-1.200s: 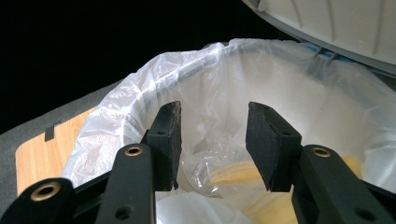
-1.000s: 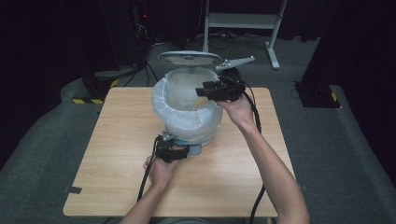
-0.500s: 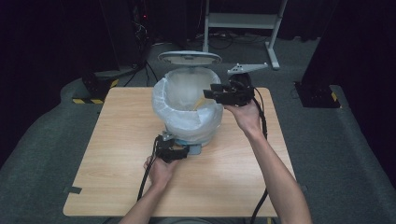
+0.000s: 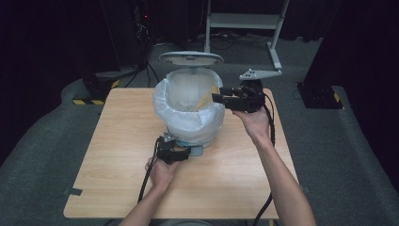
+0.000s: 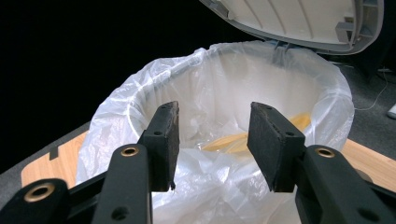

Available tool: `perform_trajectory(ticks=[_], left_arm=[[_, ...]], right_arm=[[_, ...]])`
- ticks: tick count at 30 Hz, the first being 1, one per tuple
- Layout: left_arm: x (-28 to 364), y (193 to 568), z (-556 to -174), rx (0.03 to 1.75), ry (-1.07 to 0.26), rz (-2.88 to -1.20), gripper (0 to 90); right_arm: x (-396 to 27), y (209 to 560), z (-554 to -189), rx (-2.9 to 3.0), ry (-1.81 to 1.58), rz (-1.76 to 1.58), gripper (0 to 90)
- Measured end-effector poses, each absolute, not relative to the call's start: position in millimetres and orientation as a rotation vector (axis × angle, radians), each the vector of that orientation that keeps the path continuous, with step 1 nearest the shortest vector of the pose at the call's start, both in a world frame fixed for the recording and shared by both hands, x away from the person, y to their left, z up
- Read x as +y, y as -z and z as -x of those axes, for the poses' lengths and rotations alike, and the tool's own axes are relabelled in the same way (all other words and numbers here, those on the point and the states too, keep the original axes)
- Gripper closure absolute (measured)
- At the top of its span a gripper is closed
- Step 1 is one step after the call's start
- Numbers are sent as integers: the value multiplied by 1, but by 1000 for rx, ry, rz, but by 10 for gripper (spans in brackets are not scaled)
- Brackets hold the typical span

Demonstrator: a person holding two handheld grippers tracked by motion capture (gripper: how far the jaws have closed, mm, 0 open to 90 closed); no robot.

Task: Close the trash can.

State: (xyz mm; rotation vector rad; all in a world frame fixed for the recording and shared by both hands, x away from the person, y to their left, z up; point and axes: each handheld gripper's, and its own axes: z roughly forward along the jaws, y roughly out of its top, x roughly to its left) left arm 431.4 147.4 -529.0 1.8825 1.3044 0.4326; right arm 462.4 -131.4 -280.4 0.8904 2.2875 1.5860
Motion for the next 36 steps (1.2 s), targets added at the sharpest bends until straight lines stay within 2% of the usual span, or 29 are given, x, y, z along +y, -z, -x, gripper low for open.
perform_trajectory(ticks=[36], left_arm=[[148, 529, -431, 1301, -436, -1888, 169]], right_arm=[[-193, 308, -437, 2144, -1701, -972, 530]])
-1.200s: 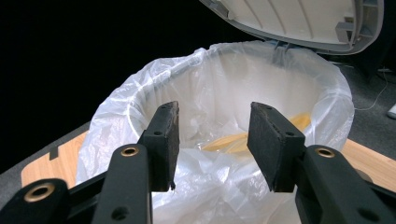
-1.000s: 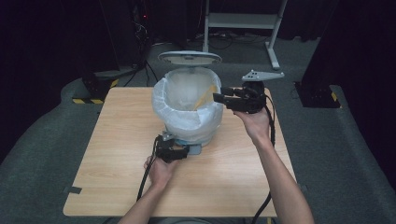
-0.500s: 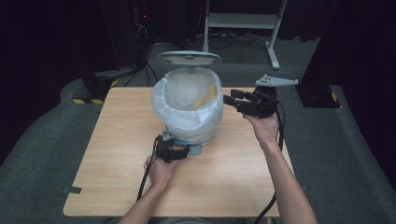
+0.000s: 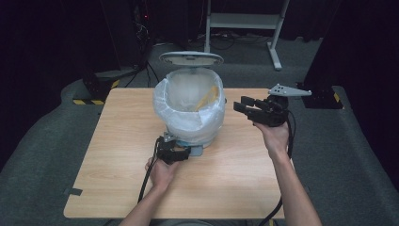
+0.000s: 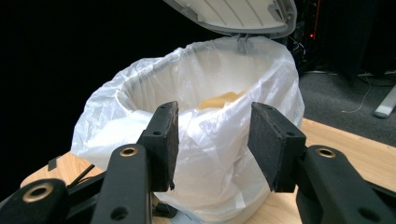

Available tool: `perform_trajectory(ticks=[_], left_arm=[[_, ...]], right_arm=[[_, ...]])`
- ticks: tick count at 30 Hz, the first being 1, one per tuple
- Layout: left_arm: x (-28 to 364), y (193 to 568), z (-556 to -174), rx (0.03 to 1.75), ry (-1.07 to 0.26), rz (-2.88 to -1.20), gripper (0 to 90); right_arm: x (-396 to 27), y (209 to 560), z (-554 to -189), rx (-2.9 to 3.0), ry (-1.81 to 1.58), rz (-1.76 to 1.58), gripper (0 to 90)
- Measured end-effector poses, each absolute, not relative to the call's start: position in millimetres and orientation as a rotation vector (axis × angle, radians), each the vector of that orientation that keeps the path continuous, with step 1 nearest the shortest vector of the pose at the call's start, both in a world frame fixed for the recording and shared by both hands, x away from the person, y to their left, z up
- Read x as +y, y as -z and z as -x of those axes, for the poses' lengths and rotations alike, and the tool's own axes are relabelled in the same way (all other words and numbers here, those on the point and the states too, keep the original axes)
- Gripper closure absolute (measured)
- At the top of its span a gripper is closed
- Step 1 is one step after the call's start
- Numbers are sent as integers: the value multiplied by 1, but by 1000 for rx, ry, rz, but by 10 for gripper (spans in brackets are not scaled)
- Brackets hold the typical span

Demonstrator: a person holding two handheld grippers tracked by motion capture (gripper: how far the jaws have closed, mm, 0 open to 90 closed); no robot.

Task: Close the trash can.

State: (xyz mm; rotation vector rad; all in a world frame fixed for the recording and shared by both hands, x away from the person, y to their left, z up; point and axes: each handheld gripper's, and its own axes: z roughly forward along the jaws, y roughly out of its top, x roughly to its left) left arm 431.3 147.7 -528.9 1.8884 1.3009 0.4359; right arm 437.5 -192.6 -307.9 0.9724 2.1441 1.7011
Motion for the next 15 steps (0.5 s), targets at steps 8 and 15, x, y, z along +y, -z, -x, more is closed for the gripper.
perform_trajectory(ticks=[8, 15], left_arm=[[148, 529, -431, 1301, -436, -1888, 169], [148, 529, -431, 1301, -436, -1889, 169]], right_arm=[[-203, 319, -433, 2123, -1722, -1001, 528], [-209, 326, -428, 2111, -1733, -1012, 528]])
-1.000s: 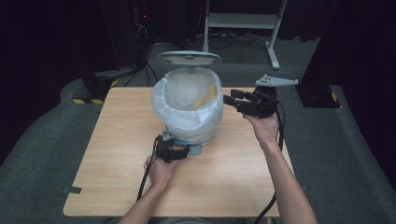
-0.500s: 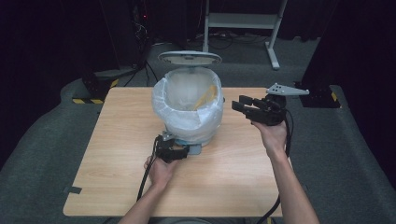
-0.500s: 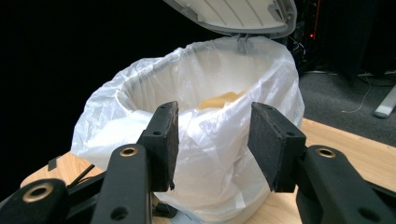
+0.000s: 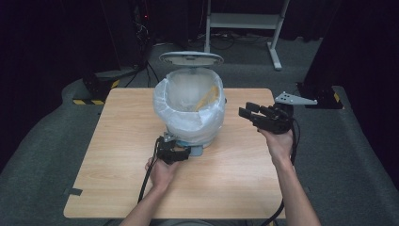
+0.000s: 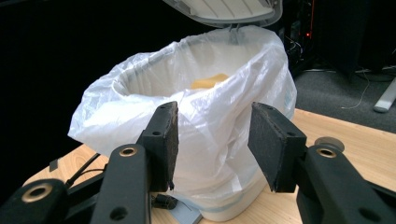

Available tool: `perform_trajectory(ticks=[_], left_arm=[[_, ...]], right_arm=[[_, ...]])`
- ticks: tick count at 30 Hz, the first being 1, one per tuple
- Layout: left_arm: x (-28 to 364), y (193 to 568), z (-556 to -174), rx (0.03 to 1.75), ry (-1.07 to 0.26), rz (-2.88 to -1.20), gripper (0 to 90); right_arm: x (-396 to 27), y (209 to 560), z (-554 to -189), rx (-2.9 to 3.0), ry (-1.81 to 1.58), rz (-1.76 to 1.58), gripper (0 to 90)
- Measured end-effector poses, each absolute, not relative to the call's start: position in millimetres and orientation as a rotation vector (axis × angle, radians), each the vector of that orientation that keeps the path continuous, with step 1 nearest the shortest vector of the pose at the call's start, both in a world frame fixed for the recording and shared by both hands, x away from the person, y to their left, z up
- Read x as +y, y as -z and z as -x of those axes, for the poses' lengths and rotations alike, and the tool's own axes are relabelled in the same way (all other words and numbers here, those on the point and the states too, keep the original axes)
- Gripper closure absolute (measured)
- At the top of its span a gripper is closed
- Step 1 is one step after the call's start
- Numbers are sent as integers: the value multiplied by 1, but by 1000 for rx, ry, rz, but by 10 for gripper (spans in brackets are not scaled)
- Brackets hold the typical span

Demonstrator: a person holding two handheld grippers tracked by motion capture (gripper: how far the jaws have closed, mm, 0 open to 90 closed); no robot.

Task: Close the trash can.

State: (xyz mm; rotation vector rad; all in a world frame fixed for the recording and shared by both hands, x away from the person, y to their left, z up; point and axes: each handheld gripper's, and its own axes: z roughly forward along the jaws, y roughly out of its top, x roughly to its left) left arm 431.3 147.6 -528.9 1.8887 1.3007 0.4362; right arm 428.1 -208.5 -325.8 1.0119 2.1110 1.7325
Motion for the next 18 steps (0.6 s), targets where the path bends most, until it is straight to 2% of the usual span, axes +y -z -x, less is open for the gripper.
perform_trajectory(ticks=[5, 18], left_arm=[[147, 529, -431, 1302, -433, -1887, 169], [148, 529, -431, 1299, -431, -1887, 173]], right_arm=[[-212, 337, -425, 2107, -1733, -1032, 526], [-225, 397, -410, 2039, -1654, -1176, 522]])
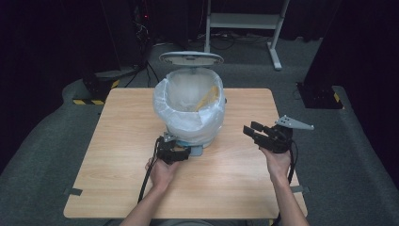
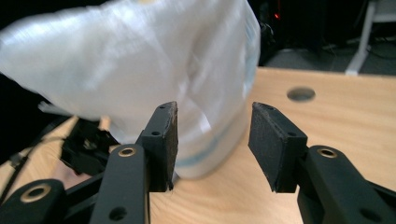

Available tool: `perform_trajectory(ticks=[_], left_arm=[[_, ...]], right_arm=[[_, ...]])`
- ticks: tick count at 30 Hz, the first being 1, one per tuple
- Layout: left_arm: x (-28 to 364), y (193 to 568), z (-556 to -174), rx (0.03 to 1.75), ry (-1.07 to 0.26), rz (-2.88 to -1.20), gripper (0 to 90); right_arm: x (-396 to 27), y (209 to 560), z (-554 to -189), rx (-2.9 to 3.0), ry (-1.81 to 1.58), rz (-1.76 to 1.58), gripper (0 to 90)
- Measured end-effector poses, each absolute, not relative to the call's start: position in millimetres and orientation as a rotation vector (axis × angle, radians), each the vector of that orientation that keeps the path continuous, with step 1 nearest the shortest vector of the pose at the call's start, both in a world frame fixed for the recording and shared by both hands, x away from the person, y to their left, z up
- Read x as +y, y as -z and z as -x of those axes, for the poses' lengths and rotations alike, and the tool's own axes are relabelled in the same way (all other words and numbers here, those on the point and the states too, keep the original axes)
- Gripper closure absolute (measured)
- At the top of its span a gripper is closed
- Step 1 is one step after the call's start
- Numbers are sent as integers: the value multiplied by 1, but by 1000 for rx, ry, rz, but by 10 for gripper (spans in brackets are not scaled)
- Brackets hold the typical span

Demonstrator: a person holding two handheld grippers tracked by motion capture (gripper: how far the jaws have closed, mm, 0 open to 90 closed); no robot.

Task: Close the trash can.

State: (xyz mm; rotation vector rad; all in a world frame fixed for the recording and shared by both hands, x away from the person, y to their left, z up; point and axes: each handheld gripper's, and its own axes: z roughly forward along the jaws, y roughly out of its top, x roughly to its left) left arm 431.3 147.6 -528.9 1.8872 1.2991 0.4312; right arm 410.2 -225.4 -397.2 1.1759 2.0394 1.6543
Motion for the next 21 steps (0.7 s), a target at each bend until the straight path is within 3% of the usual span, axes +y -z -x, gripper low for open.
perform_trajectory(ticks=[13, 21], left_arm=[[147, 529, -431, 1302, -432, -1885, 174], [147, 529, -431, 1305, -436, -1886, 168]], right_arm=[[-219, 473, -407, 2117, -1399, -1299, 513], [-214, 501, -408, 2097, -1258, -1348, 475]])
